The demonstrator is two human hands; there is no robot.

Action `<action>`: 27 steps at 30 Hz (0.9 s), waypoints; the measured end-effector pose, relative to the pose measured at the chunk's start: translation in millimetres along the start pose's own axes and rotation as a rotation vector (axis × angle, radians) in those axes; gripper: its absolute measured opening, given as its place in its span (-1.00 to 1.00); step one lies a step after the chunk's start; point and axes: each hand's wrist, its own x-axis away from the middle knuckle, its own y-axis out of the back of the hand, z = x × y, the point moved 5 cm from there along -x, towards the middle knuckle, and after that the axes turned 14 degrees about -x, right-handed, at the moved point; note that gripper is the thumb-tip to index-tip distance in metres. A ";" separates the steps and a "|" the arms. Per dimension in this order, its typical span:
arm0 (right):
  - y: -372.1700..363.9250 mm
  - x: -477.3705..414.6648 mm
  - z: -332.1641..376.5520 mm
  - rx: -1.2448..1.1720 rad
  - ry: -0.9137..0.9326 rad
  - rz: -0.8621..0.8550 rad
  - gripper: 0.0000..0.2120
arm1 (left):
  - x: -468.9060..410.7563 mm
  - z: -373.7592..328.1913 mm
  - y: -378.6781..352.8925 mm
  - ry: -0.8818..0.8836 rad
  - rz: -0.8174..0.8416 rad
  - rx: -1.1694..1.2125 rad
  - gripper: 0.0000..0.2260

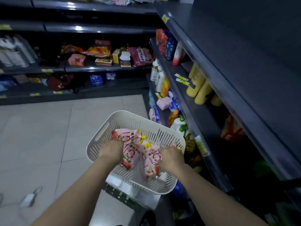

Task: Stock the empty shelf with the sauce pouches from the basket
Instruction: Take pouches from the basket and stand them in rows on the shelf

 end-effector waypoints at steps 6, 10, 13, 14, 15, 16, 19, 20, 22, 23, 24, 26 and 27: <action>-39.1 -61.9 -21.7 -0.075 -0.121 0.094 -0.66 | -68.0 -16.0 -31.5 -0.049 0.003 0.005 -0.66; -71.7 -97.4 -31.7 -0.166 -0.251 0.145 -0.51 | -114.6 -28.8 -48.9 -0.103 -0.057 0.004 -0.45; -95.7 -119.3 -41.6 -0.338 -0.401 0.135 -0.42 | -139.1 -35.7 -64.8 -0.106 -0.046 -0.021 -0.37; -104.2 -125.7 -44.2 -0.377 -0.455 0.134 -0.35 | -144.9 -37.5 -70.9 -0.111 -0.039 -0.030 -0.38; -111.2 -131.4 -46.1 -0.408 -0.502 0.134 -0.28 | -148.9 -38.9 -75.6 -0.115 -0.040 -0.032 -0.41; -115.2 -136.3 -46.3 -0.422 -0.542 0.129 -0.25 | -152.6 -39.6 -79.0 -0.113 -0.058 -0.024 -0.45; -122.5 -149.8 -47.2 -0.436 -0.599 0.055 -0.27 | -160.9 -37.6 -78.8 -0.077 -0.122 -0.004 -0.57; -125.2 -153.2 -49.2 -0.448 -0.624 0.029 -0.30 | -163.8 -37.2 -78.5 -0.083 -0.129 -0.005 -0.59; -130.9 -156.1 -52.9 -0.441 -0.656 0.010 -0.40 | -167.6 -39.5 -82.0 -0.145 -0.093 0.022 -0.64; -132.9 -156.1 -55.1 -0.423 -0.664 -0.004 -0.45 | -167.8 -41.5 -84.3 -0.182 -0.063 0.035 -0.66; -134.1 -155.9 -56.5 -0.409 -0.668 -0.026 -0.50 | -167.6 -43.8 -86.4 -0.213 -0.046 0.035 -0.67; -132.8 -156.7 -55.8 -0.430 -0.636 -0.075 -0.62 | -164.5 -49.0 -88.5 -0.258 -0.053 0.005 -0.68; -132.6 -158.4 -52.6 -0.460 -0.594 -0.088 -0.70 | -161.9 -52.2 -89.6 -0.281 -0.053 0.001 -0.68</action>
